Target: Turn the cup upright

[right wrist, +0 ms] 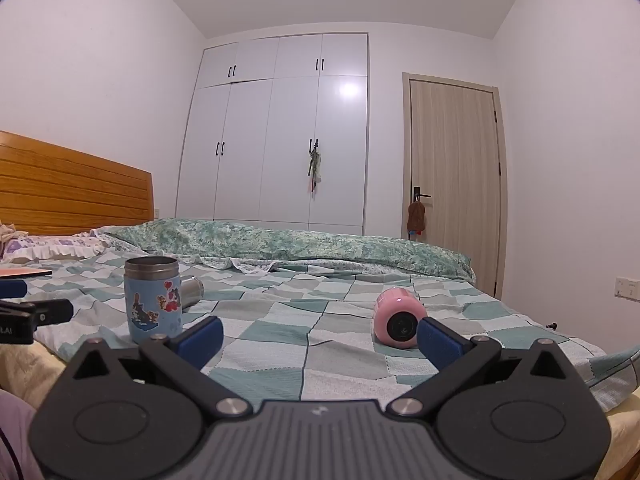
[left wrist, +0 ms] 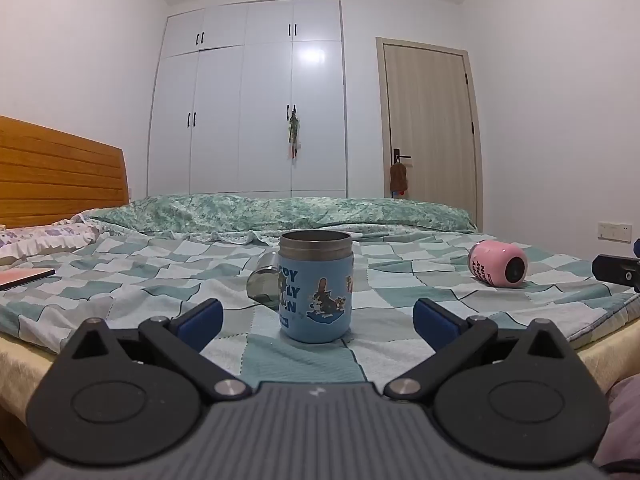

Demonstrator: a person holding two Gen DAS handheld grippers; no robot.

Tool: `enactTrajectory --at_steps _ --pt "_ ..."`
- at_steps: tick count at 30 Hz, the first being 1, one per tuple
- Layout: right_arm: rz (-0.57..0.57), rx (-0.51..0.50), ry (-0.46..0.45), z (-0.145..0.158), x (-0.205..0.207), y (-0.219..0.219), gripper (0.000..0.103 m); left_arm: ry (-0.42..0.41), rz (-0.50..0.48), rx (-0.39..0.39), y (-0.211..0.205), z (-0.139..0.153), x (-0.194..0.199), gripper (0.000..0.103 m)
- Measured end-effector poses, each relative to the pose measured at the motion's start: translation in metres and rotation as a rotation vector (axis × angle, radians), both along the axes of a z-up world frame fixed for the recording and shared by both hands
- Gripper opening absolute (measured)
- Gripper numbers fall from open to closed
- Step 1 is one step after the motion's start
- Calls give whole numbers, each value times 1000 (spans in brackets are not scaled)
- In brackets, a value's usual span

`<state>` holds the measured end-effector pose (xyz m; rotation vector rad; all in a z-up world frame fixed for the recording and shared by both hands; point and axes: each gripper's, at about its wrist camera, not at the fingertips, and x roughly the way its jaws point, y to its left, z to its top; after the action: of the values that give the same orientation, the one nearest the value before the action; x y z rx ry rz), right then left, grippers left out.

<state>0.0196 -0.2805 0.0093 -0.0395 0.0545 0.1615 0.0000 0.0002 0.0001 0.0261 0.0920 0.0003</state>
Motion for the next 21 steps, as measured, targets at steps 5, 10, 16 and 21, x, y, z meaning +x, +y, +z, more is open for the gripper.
enactTrajectory --at_steps 5,10,16,21 --pt "0 -2 0 0 0 0 103 0 -2 1 -1 0 0 103" --pt "-1 -1 -1 0 0 0 103 2 0 -2 0 0 0 103" --pt "0 -3 2 0 0 0 103 0 -2 0 1 0 -1 103" --pt "0 -3 2 0 0 0 103 0 -2 -1 1 0 -1 103"
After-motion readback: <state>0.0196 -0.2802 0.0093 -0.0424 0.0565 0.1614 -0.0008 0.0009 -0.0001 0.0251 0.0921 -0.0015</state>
